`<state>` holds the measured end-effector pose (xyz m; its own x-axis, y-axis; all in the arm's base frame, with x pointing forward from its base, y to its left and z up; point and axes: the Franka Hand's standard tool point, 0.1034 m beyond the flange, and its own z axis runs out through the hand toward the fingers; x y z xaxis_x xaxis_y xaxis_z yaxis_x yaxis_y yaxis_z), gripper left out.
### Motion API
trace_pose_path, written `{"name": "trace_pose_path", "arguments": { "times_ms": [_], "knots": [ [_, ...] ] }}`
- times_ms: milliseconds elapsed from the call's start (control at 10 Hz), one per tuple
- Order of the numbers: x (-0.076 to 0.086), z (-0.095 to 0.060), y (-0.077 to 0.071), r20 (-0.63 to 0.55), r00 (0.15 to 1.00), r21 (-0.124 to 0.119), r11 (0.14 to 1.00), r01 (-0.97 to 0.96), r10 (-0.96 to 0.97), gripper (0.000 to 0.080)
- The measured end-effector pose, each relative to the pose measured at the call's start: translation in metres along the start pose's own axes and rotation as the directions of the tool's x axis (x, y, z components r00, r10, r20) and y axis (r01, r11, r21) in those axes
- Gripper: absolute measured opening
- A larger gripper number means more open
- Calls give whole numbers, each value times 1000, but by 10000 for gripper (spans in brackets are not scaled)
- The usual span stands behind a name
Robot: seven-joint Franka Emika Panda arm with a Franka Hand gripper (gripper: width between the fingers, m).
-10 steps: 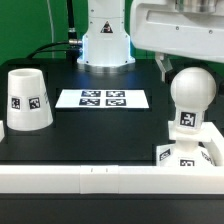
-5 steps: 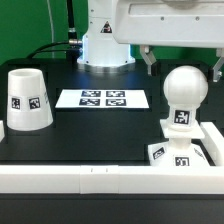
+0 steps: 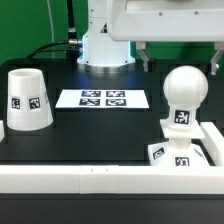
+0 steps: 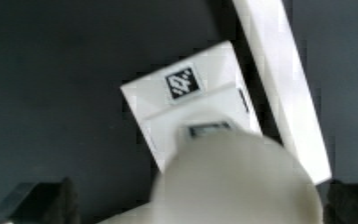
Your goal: Assemble lamp
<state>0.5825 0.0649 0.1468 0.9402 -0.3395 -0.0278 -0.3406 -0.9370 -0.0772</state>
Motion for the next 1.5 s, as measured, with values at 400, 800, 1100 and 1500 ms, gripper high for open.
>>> {"name": "trace_pose_path", "arguments": {
  "times_ms": [400, 800, 1100, 1500],
  "knots": [
    [-3, -16, 83, -12, 978, 30, 978, 207, -207, 699],
    [-3, -8, 103, -22, 980, 19, 980, 197, -197, 699],
    [-6, -2, 112, -20, 966, 13, 966, 259, -258, 699],
    [-35, -3, 193, 8, 938, 19, 938, 345, -345, 699]
  ]
}}
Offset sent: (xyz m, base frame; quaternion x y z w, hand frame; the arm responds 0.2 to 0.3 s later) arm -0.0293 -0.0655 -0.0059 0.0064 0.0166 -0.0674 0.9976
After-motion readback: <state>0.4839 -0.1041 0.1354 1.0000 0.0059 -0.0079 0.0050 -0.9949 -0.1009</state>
